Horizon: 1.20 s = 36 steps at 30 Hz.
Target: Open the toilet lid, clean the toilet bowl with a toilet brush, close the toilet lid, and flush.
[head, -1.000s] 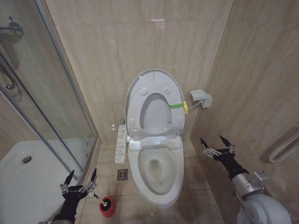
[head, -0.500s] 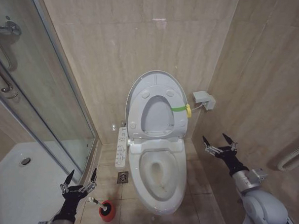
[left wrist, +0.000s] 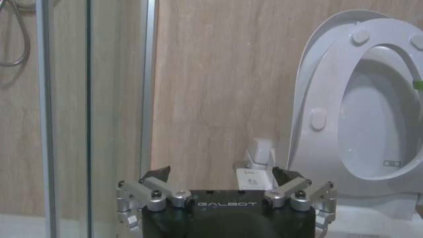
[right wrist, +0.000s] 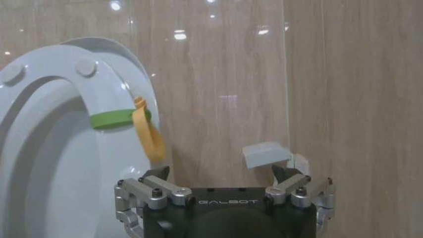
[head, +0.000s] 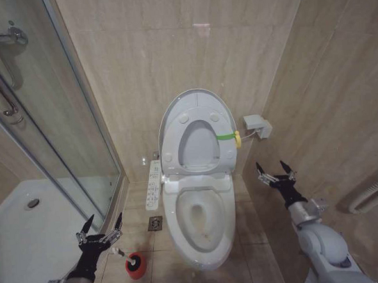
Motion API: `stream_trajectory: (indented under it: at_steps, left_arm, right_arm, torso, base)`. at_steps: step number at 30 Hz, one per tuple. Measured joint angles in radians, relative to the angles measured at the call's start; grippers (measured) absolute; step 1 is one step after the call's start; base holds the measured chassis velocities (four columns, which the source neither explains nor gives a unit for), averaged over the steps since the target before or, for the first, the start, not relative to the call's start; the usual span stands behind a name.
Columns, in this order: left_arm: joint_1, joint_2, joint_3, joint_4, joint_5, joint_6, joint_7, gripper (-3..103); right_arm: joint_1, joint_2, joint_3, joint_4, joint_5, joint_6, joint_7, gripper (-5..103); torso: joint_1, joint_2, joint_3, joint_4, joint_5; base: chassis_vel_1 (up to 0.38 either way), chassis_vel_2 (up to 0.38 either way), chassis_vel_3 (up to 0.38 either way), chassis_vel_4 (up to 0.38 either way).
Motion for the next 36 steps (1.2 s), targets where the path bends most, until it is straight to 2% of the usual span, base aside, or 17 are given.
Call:
stream_trajectory:
  at_steps: [21,36]
  left_arm:
    - [0.0,0.0,0.0,0.0,0.0,0.0,0.0,100]
    - [0.0,0.0,0.0,0.0,0.0,0.0,0.0,100]
  right_arm:
    - [0.346,-0.086,-0.144,-0.284,0.052,0.021,0.024,100]
    - [0.571,-0.086,-0.223,-0.449,0.056,0.036,0.051,100]
  torso:
    - [0.0,0.0,0.0,-0.0001,0.0003]
    - [0.0,0.0,0.0,0.0,0.0001]
  base:
    - [0.0,0.0,0.0,0.0]
    - [0.0,0.0,0.0,0.0]
